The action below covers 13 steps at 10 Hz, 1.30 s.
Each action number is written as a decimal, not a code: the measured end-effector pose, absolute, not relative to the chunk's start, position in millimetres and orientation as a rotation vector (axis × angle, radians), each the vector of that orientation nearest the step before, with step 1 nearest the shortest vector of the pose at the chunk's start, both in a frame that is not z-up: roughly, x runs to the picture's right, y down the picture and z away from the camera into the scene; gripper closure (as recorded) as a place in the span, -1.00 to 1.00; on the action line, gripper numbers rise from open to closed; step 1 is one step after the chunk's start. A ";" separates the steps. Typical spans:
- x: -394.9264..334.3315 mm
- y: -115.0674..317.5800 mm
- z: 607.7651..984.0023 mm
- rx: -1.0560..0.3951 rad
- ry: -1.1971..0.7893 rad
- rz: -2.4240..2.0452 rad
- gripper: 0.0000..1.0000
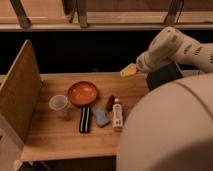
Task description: Place the eraser in the ceramic cup
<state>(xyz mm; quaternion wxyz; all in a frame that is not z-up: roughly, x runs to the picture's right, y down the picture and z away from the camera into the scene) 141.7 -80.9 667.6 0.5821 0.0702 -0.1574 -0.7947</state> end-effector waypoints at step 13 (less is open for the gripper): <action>27.6 -29.9 739.6 0.130 -0.381 -1.947 -0.60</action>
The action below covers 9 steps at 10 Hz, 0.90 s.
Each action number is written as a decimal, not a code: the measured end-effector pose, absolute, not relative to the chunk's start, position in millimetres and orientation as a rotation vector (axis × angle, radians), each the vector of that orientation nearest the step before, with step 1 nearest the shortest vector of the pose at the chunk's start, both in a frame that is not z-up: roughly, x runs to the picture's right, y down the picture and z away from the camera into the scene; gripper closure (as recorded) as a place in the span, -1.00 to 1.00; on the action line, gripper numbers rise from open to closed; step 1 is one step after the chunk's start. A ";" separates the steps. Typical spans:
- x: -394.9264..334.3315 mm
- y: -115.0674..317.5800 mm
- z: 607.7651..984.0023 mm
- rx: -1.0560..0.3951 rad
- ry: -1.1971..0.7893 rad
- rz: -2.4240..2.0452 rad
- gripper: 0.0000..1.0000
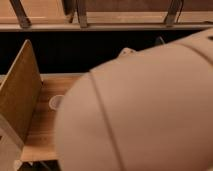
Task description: Place the eraser in the ceramic cup
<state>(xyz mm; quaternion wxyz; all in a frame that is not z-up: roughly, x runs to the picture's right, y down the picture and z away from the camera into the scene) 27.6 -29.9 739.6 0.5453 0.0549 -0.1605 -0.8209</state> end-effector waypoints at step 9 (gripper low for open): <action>-23.9 0.3 745.7 0.144 -0.469 -1.927 -0.60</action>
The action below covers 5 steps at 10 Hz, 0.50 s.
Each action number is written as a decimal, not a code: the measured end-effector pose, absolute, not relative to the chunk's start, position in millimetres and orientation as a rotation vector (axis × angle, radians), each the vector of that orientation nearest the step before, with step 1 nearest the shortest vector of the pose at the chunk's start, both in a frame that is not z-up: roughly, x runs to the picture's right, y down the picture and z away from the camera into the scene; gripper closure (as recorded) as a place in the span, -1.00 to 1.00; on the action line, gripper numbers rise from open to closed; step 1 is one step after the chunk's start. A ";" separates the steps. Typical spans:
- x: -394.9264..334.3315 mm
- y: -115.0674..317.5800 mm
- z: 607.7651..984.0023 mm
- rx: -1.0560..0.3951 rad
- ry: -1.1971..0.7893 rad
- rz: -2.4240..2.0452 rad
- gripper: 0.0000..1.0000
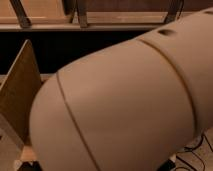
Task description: Place the eraser in the ceramic cup
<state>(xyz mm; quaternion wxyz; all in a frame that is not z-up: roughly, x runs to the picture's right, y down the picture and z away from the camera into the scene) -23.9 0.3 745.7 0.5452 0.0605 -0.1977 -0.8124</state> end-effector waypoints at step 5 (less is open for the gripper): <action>-79.4 54.9 737.9 0.165 -0.700 -1.847 -0.60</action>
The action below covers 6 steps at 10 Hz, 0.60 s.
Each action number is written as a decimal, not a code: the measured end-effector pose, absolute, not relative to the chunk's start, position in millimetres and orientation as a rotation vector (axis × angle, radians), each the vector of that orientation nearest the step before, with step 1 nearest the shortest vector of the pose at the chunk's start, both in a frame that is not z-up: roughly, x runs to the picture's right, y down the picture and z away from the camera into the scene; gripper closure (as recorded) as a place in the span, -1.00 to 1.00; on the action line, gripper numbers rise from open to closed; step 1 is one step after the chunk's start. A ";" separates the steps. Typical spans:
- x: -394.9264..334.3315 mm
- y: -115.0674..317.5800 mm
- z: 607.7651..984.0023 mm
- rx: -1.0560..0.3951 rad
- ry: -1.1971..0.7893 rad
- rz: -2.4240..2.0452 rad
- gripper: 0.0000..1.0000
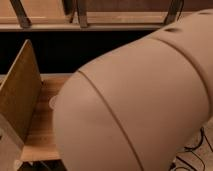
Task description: Place the eraser in the ceramic cup
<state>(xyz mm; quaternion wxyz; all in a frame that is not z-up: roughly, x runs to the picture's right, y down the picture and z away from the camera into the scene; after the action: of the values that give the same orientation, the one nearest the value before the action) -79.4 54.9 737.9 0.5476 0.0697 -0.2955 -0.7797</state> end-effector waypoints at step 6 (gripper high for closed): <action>-91.8 101.9 765.9 0.078 -0.765 -1.914 -0.60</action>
<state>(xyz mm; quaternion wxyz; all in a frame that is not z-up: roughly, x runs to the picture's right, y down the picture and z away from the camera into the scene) -91.8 101.9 765.9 0.5138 0.0325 -0.3183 -0.7960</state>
